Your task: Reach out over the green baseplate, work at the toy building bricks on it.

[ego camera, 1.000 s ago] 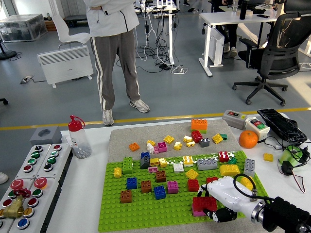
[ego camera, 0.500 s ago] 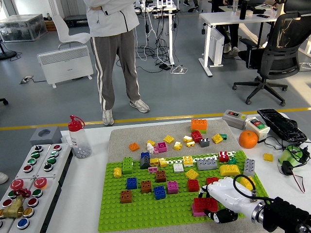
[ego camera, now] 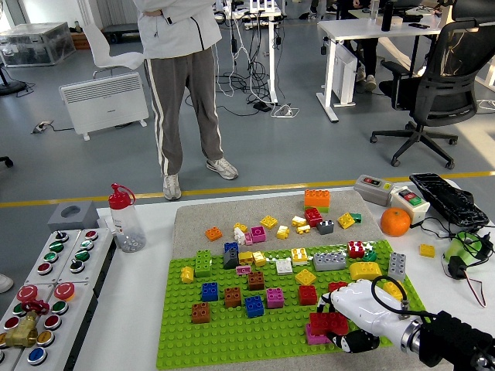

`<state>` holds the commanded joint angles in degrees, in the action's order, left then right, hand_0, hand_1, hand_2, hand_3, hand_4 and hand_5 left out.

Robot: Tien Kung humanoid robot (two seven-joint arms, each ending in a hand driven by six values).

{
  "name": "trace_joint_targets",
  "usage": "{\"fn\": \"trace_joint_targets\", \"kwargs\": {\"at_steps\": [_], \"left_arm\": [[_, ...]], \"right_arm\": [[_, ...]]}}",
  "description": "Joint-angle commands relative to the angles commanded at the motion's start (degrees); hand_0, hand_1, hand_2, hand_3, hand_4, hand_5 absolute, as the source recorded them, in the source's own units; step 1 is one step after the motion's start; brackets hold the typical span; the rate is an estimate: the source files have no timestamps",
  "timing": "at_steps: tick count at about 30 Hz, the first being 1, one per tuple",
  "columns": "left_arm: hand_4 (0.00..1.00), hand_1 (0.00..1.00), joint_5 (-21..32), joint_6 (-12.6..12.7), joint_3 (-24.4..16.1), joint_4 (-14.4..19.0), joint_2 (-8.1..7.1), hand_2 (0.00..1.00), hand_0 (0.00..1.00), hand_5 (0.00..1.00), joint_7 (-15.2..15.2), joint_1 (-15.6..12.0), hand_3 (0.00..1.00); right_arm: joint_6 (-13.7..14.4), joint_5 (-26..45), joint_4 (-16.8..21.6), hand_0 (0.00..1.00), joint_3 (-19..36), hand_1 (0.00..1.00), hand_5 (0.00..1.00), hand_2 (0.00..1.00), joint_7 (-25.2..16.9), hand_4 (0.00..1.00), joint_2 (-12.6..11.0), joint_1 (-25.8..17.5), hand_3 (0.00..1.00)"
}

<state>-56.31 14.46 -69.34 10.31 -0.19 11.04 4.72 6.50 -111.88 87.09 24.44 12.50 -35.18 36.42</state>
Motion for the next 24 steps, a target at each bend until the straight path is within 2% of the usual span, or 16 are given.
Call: {"fn": "trace_joint_targets", "kwargs": {"at_steps": [24], "left_arm": [[0.238, 0.611, 0.0, 0.0, 0.0, 0.0, -0.01, 0.567, 0.664, 0.998, 0.0, 0.2, 0.452]], "right_arm": [[-0.7, -0.2, -0.7, 0.406, -1.3, 0.52, 0.145, 0.546, 0.0, 0.482, 0.3, 0.8, 0.539]]}}
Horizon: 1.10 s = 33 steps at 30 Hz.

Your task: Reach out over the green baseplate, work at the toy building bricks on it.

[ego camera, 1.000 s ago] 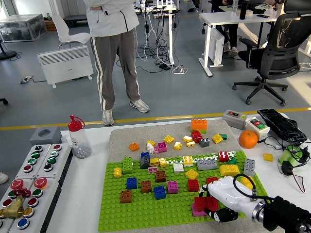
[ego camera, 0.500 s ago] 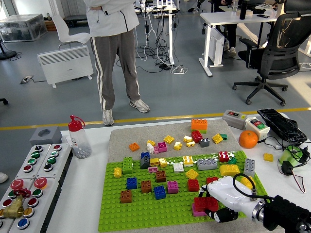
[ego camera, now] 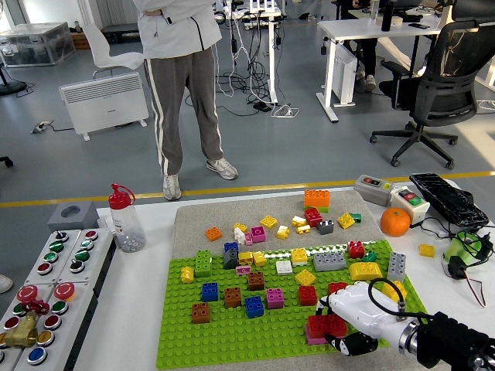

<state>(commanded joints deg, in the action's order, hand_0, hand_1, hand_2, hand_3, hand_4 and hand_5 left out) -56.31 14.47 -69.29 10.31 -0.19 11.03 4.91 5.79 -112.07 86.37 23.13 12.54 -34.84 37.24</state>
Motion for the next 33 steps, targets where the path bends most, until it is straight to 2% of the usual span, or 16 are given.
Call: {"fn": "trace_joint_targets", "kwargs": {"at_steps": [8, 19, 33], "left_arm": [[0.237, 0.613, -0.1, 0.0, -0.1, 0.0, 0.04, 0.567, 0.666, 0.998, 0.1, 0.0, 0.452], [0.237, 0.612, -0.3, 0.0, -0.2, 0.0, 0.09, 0.568, 0.665, 0.998, 0.1, -0.2, 0.452], [0.237, 0.612, -0.5, 0.0, -0.2, 0.0, 0.15, 0.57, 0.665, 0.998, 0.2, -0.4, 0.455]], "right_arm": [[-0.2, -0.3, 0.1, 0.418, -0.1, 0.56, 0.117, 0.573, 0.3, 0.493, 0.0, 0.0, 0.554], [-0.9, -0.2, 0.3, 0.424, -0.2, 0.562, 0.111, 0.579, 0.7, 0.5, 0.0, -0.1, 0.566], [-0.9, -0.4, 0.3, 0.433, -0.1, 0.578, 0.095, 0.638, 1.1, 0.549, 0.3, -0.2, 0.634]]}}
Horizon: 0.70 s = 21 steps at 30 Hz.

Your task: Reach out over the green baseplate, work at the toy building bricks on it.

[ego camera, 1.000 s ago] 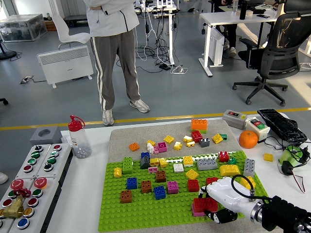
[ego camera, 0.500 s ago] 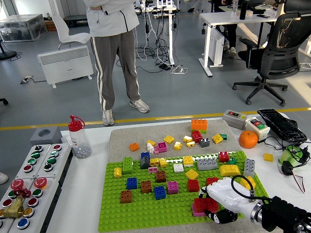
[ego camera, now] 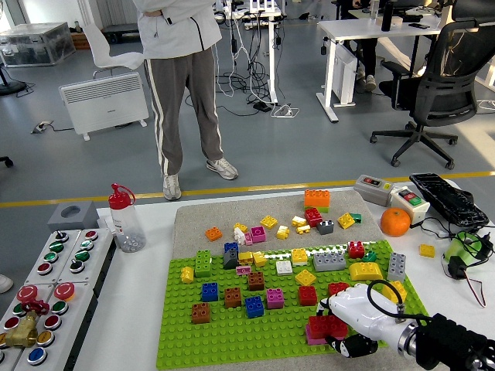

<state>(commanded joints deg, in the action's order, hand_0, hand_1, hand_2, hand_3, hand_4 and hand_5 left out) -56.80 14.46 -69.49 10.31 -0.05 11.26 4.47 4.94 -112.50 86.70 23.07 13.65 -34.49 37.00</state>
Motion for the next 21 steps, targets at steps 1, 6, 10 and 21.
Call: {"fn": "trace_joint_targets", "kwargs": {"at_steps": [1, 6, 10, 21], "left_arm": [[0.237, 0.612, 0.0, 0.0, 0.0, 0.0, 0.0, 0.57, 0.665, 0.998, 0.0, 0.0, 0.455], [0.237, 0.612, 0.2, 0.0, 0.0, 0.0, 0.0, 0.57, 0.666, 0.998, -0.1, 0.0, 0.455], [0.237, 0.612, 0.3, 0.0, 0.1, 0.0, -0.03, 0.57, 0.666, 0.998, -0.1, 0.1, 0.455], [0.237, 0.613, 0.4, 0.0, 0.1, 0.0, -0.09, 0.57, 0.664, 0.998, -0.2, 0.3, 0.455]], "right_arm": [[0.0, 0.0, 0.0, 0.433, 0.0, 0.578, 0.095, 0.638, 0.0, 0.549, 0.0, 0.0, 0.634], [0.0, 0.0, 0.0, 0.438, 0.1, 0.582, 0.102, 0.655, 0.2, 0.562, 0.1, -0.1, 0.656], [-0.1, 0.1, 0.0, 0.438, 0.2, 0.582, 0.102, 0.655, 0.2, 0.562, 0.2, 0.0, 0.656], [-0.5, 0.4, 0.0, 0.442, 0.5, 0.586, 0.131, 0.687, 0.6, 0.593, 0.2, 0.0, 0.68]]}}
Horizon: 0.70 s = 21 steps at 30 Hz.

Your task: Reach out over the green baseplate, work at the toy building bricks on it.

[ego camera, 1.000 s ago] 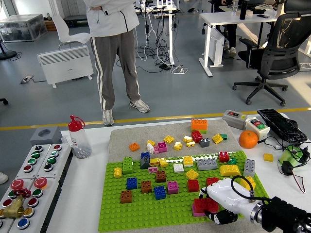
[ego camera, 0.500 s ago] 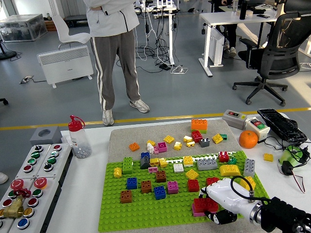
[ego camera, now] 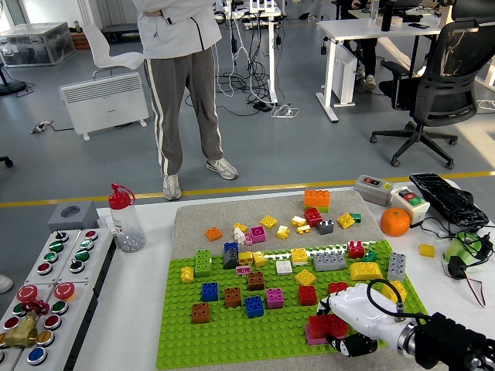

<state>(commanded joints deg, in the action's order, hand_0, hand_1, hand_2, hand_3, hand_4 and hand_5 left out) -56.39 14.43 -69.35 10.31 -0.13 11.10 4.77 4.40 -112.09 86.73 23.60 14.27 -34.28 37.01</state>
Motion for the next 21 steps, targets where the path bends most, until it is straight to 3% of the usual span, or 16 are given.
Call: {"fn": "trace_joint_targets", "kwargs": {"at_steps": [21], "left_arm": [[0.237, 0.612, 0.0, -0.1, 0.0, 0.0, -0.04, 0.57, 0.664, 0.998, 0.0, 0.2, 0.455]], "right_arm": [[-0.4, 1.2, 0.3, 0.447, 0.4, 0.592, 0.208, 0.738, 0.0, 0.643, 0.0, 0.0, 0.749]]}}
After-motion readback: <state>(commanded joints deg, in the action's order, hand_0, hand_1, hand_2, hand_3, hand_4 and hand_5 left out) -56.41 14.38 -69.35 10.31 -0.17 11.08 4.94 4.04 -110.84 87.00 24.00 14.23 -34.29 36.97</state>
